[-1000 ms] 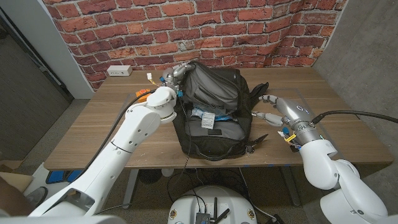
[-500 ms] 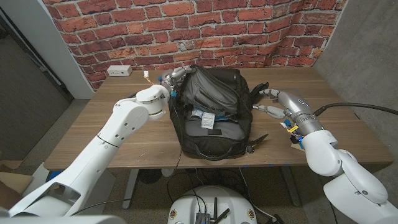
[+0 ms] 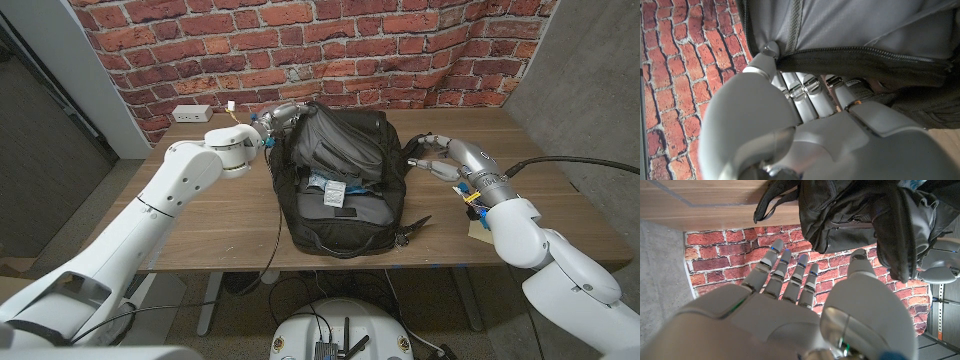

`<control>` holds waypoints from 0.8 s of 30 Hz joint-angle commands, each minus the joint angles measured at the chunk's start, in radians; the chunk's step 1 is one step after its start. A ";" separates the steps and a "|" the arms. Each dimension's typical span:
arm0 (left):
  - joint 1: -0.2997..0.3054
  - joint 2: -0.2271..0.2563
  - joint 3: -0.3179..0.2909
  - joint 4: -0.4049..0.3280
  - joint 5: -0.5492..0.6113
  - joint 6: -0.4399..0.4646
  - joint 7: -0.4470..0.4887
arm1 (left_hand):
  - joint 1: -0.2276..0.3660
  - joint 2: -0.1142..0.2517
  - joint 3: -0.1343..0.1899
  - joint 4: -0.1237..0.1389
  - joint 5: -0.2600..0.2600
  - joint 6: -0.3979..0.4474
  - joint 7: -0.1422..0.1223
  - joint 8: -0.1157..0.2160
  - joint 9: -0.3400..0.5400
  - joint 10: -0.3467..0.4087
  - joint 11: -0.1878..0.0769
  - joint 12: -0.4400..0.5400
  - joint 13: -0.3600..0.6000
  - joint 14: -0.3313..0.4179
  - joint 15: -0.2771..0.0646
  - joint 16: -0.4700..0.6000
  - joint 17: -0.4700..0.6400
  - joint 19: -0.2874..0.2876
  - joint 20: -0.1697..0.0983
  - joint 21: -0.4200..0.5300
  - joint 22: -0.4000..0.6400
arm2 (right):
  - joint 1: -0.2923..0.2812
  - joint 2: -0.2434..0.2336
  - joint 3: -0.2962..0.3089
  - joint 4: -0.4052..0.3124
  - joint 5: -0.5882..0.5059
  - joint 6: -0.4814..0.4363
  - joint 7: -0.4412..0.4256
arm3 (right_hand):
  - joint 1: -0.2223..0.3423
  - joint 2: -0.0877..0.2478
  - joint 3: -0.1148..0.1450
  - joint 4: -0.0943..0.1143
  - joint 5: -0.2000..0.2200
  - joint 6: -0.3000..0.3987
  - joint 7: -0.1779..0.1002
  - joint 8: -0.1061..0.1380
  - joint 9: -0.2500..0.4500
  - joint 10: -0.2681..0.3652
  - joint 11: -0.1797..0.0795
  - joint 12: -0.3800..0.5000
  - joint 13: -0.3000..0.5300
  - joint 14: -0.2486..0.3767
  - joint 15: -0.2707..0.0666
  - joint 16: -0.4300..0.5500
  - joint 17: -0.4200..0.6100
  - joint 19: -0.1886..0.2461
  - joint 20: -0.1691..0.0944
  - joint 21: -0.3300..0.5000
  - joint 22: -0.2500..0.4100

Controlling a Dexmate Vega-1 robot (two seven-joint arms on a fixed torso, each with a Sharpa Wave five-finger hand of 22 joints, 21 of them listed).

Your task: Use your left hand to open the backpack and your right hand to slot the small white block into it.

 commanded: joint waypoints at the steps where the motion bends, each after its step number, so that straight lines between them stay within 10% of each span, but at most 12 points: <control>1: -0.066 0.108 0.006 0.012 -0.051 0.066 -0.133 | -0.004 0.006 0.011 0.005 0.006 -0.007 -0.002 0.000 0.002 -0.005 0.001 0.005 0.002 -0.015 -0.008 -0.007 0.001 -0.003 -0.121 -0.001 0.000 | 0.037 -0.047 0.004 0.039 0.098 0.018 -0.051 | -0.005 0.001 0.001 -0.007 0.006 0.004 0.003 -0.003 0.000 0.008 0.004 -0.001 0.003 0.003 -0.061 -0.001 0.003 0.011 0.000 -0.002 0.003; 24: -0.156 0.165 0.089 0.152 0.041 -0.026 -0.443 | -0.020 0.007 0.019 0.007 0.009 -0.014 0.001 0.001 0.002 -0.024 0.002 0.005 0.003 -0.041 -0.006 -0.009 -0.001 -0.011 -0.120 -0.004 -0.001 | 0.114 -0.067 -0.005 0.125 0.294 0.079 -0.099 | -0.011 0.009 0.000 -0.018 0.008 -0.011 0.013 -0.023 0.000 -0.006 0.005 -0.015 0.001 -0.020 -0.045 -0.014 -0.003 0.010 -0.007 -0.007 0.003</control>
